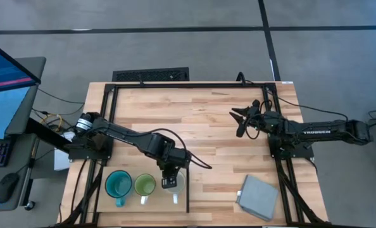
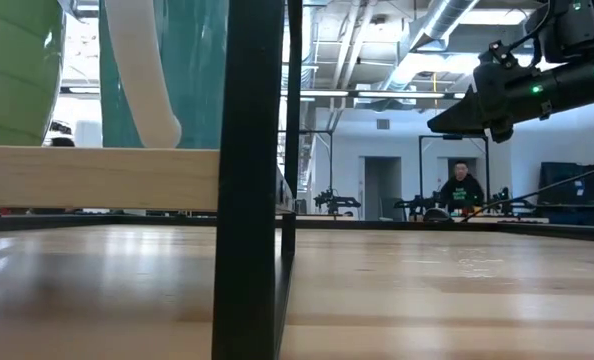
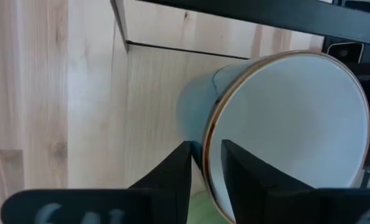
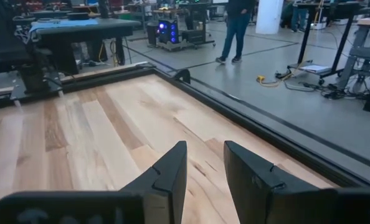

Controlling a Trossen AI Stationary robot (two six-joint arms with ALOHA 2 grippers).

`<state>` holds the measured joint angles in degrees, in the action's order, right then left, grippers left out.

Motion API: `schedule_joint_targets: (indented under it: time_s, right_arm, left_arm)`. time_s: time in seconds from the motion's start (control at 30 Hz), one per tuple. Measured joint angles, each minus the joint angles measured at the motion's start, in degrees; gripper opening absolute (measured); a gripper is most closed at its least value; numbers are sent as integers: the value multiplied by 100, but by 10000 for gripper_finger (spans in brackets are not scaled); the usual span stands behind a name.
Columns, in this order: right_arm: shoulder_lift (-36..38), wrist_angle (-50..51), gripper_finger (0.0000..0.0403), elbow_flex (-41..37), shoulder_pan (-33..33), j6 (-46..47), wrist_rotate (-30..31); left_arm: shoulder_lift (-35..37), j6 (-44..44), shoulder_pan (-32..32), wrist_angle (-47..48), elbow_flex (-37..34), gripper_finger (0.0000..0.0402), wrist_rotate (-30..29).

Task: Stack small to large cups/mugs on shelf
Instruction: Put the white mug on the shelf

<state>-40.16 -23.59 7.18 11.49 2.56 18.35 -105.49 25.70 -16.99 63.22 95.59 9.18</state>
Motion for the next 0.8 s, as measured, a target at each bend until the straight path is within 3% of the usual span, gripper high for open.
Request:
schedule_joint_targets:
  time_s: [0.27, 0.8]
  right_arm:
    - [0, 0, 129, 0, -3, 0, -2]
    - [0, 0, 129, 0, -9, 4, -2]
  left_arm:
    - [-129, -237, 0, -59, -3, 79, 326]
    - [-153, -640, 29, -72, -9, 80, 346]
